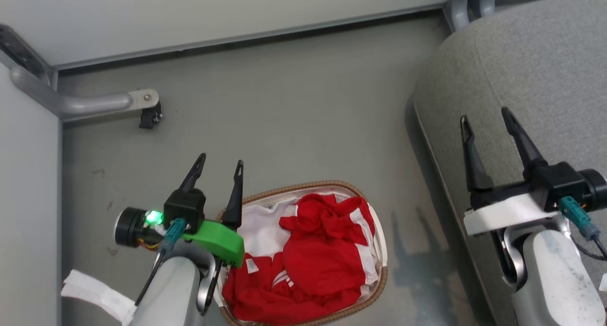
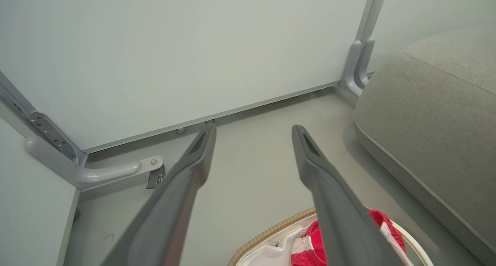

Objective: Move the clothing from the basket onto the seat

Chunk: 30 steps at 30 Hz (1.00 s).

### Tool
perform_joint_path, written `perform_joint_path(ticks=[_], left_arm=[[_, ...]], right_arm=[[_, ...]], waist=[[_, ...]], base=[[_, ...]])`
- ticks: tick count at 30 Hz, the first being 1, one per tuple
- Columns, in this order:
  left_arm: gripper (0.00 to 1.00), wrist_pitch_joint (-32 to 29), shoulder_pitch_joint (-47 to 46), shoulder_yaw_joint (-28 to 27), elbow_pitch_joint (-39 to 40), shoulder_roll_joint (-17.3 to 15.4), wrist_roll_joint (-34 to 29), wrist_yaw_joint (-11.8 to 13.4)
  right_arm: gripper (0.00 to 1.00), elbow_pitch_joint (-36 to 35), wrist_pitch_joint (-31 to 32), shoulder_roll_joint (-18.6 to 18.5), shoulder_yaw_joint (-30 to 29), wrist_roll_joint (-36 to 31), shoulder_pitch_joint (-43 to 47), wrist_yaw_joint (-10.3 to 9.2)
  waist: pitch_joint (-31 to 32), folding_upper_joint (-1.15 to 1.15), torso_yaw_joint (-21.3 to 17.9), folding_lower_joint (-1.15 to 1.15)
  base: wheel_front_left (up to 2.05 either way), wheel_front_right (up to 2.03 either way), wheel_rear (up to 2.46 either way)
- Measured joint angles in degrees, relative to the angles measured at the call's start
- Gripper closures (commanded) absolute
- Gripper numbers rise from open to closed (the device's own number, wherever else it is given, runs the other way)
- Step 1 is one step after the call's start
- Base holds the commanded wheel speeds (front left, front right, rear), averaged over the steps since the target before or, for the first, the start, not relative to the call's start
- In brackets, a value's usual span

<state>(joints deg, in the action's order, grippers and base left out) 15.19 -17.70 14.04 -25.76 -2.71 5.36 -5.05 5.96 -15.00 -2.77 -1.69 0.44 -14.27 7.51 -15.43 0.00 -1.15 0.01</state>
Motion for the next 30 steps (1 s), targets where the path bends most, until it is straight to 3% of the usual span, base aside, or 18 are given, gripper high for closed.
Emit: perform_joint_path(ticks=[7, 16, 21, 30], left_arm=[[0.00, -0.02, -10.86, 9.22, -10.60, 0.04, -0.58, -1.98], [0.00, -0.07, -22.40, 31.45, -23.43, 0.12, 4.91, -2.33], [0.00, -1.49, -27.74, 41.00, -28.21, 0.10, 9.12, -2.33], [0.00, -3.01, -35.32, 47.54, -34.59, -0.54, 16.04, -2.33]], right_arm=[[0.00, -2.49, 0.00, -0.02, -0.90, 0.55, -5.93, 0.01], [0.00, -7.08, -0.01, -0.05, -1.34, 3.72, -10.37, 0.01], [0.00, -8.20, 0.00, -0.08, -0.27, 6.51, -11.83, 0.00], [0.00, -10.28, -0.01, -0.07, 1.70, 9.49, -13.85, 0.01]], waist=[[-9.64, 0.00, -1.87, 0.01], [-21.52, 0.00, -5.15, 0.01], [-26.83, 0.00, -7.47, 0.01], [-34.41, 0.00, -12.23, 0.00]], base=[[0.00, 0.00, 0.00], [0.00, 0.00, 0.00], [0.00, 0.00, 0.00], [0.00, 0.00, 0.00]])
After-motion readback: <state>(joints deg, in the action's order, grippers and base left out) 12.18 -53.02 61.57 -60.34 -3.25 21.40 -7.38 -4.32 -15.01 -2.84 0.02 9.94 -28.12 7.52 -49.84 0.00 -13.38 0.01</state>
